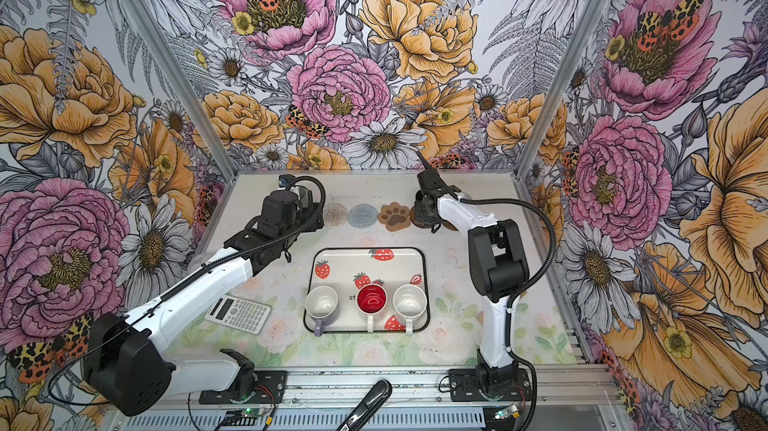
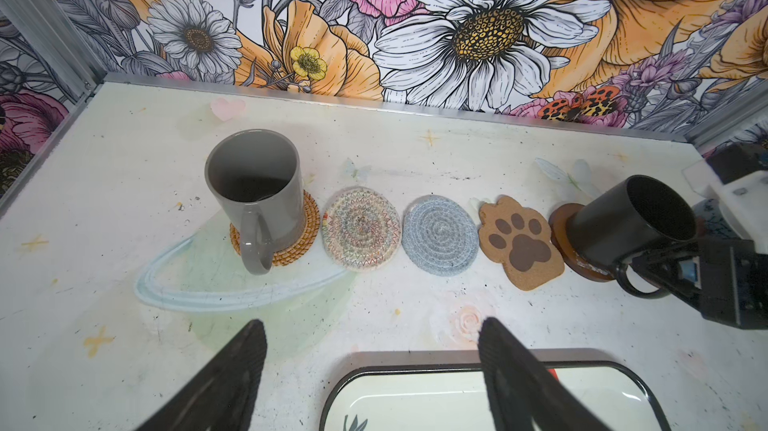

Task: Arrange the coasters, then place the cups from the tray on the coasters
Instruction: 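Set black mug on wooden coaster beside blue mug and open right gripper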

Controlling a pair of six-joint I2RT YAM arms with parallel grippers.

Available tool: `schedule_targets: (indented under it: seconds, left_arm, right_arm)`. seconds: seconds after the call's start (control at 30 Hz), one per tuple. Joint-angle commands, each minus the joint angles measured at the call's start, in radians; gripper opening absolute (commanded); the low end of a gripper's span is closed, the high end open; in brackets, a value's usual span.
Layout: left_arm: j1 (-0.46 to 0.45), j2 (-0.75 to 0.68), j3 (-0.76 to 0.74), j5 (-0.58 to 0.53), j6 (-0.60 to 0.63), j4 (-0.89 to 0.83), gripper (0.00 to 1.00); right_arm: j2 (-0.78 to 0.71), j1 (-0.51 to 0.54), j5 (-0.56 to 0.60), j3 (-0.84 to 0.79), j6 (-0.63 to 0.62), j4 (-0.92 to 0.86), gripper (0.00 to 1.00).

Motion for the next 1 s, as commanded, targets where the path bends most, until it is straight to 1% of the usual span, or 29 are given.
schedule_targets:
  seconds: [0.0, 0.03, 0.23, 0.33, 0.43, 0.57, 0.73, 0.8, 0.87, 0.97]
  left_arm:
    - [0.010, -0.001, 0.025, 0.015, 0.009, -0.004, 0.82]
    - [0.010, -0.001, 0.025, 0.015, 0.008, -0.004, 0.82]
    - [0.009, -0.004, 0.023, 0.014, 0.009, -0.005, 0.82]
    - [0.007, -0.006, 0.024, 0.013, 0.009, -0.006, 0.82]
    - [0.009, -0.009, 0.022, 0.013, 0.009, -0.008, 0.82]
    - [0.008, -0.021, 0.022, 0.010, 0.007, -0.020, 0.82]
    - [0.000, -0.053, 0.019, 0.002, 0.006, -0.044, 0.82]
    - [-0.014, -0.073, 0.012, -0.019, 0.007, -0.053, 0.81]
    - [-0.031, -0.097, 0.003, -0.034, 0.006, -0.063, 0.81]
    - [-0.065, -0.134, -0.010, -0.063, 0.006, -0.106, 0.80]
  right_arm:
    - [0.001, -0.005, -0.007, 0.043, 0.006, 0.063, 0.00]
    - [0.003, -0.005, -0.008, 0.044, 0.006, 0.062, 0.00]
    - [0.002, -0.004, -0.007, 0.041, 0.006, 0.062, 0.17]
    - [0.002, -0.005, -0.008, 0.040, 0.007, 0.061, 0.27]
    - [-0.003, -0.006, -0.009, 0.035, 0.007, 0.059, 0.40]
    - [-0.026, -0.006, -0.010, 0.022, 0.011, 0.056, 0.52]
    - [-0.087, -0.004, -0.012, -0.010, 0.018, 0.056, 0.58]
    - [-0.122, -0.002, -0.005, -0.029, 0.022, 0.054, 0.59]
    - [-0.162, 0.007, 0.016, -0.056, 0.032, 0.055, 0.60]
    - [-0.225, 0.048, 0.078, -0.094, 0.038, 0.055, 0.61]
